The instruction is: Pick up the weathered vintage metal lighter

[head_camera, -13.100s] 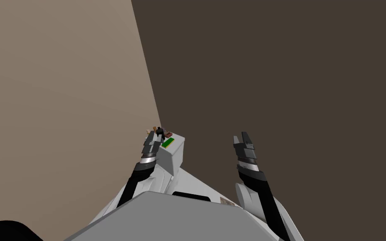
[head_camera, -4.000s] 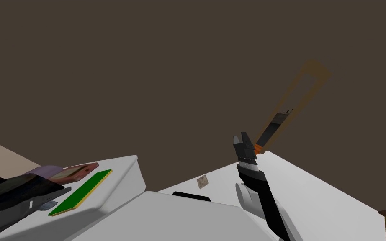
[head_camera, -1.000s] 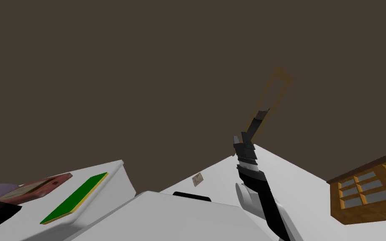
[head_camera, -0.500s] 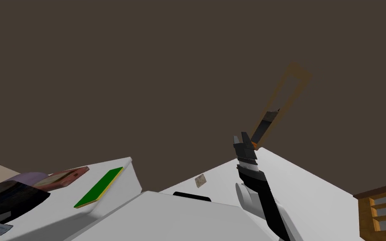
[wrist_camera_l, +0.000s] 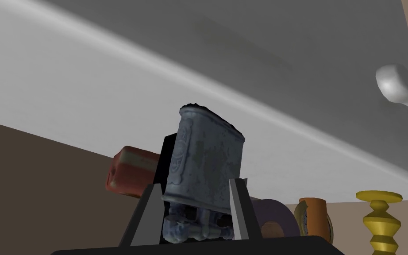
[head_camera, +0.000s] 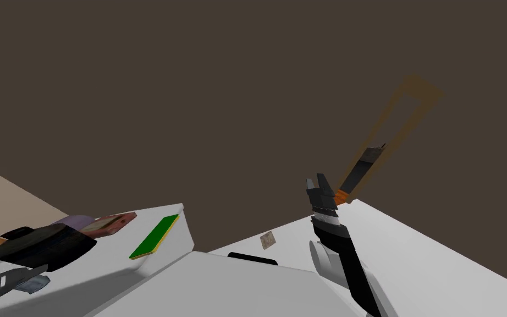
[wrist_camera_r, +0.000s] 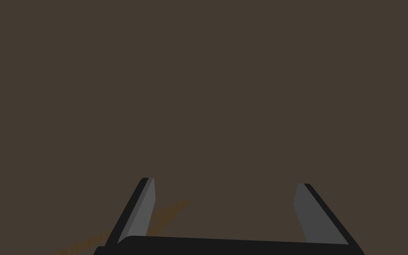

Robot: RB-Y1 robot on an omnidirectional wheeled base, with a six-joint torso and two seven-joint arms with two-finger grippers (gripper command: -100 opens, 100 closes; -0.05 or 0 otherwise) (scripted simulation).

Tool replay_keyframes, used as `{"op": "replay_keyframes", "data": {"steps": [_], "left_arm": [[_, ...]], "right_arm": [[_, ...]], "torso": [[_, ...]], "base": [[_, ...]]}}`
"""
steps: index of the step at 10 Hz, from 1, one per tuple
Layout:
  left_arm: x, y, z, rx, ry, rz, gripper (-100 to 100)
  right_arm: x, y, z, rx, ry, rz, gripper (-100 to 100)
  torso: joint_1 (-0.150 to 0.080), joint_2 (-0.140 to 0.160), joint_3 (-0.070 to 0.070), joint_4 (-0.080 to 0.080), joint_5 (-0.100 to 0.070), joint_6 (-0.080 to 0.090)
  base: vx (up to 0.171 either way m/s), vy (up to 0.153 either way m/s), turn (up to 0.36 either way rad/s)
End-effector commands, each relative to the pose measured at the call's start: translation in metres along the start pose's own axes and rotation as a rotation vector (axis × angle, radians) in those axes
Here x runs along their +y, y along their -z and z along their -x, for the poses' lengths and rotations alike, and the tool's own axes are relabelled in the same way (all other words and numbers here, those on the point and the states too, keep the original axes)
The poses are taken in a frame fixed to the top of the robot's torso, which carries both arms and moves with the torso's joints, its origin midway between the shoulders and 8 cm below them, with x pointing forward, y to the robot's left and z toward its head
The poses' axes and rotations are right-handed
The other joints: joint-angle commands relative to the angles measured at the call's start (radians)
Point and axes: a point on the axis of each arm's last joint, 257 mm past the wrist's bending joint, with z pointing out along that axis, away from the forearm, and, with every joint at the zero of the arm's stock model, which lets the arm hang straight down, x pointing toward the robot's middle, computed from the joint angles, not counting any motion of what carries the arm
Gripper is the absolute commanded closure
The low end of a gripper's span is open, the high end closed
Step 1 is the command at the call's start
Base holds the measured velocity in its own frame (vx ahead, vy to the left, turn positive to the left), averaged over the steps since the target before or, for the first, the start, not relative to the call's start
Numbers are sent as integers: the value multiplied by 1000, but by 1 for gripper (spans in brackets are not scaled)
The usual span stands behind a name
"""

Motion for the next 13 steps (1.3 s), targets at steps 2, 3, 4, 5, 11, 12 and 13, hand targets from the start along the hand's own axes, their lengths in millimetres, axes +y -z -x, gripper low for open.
{"op": "replay_keyframes", "data": {"steps": [2, 3, 4, 5, 11, 12, 13], "left_arm": [[-12, 2, 2, -12, -36, 13, 100], [-23, -1, -4, -1, -35, -4, 100], [-34, -3, -10, 9, -34, -26, 100], [-44, -5, -15, 19, -33, -46, 100], [-89, -5, -30, 35, -68, -88, 100], [-87, 1, -19, 8, -109, -53, 100], [-97, 0, -25, 17, -109, -65, 100]], "right_arm": [[0, 0, 0, 0, 0, 0, 0], [0, 0, 0, 0, 0, 0, 0], [0, 0, 0, 0, 0, 0, 0], [0, 0, 0, 0, 0, 0, 0], [0, 0, 0, 0, 0, 0, 0], [0, 0, 0, 0, 0, 0, 0], [0, 0, 0, 0, 0, 0, 0]], "torso": [[5, -1, 0, 0, 0, -4], [7, -1, -1, 0, 2, -1], [6, -2, -1, -1, 2, 2], [3, -3, -2, -1, 2, 2], [3, -6, -3, -1, 6, 6], [1, -5, -3, -1, 6, 5], [6, -3, -2, -1, 5, -1]], "base": [[27, 103, 289], [11, 62, -15], [5, 15, -59], [5, -3, -10], [15, 47, 83], [21, 89, 431], [44, 119, 221]]}}
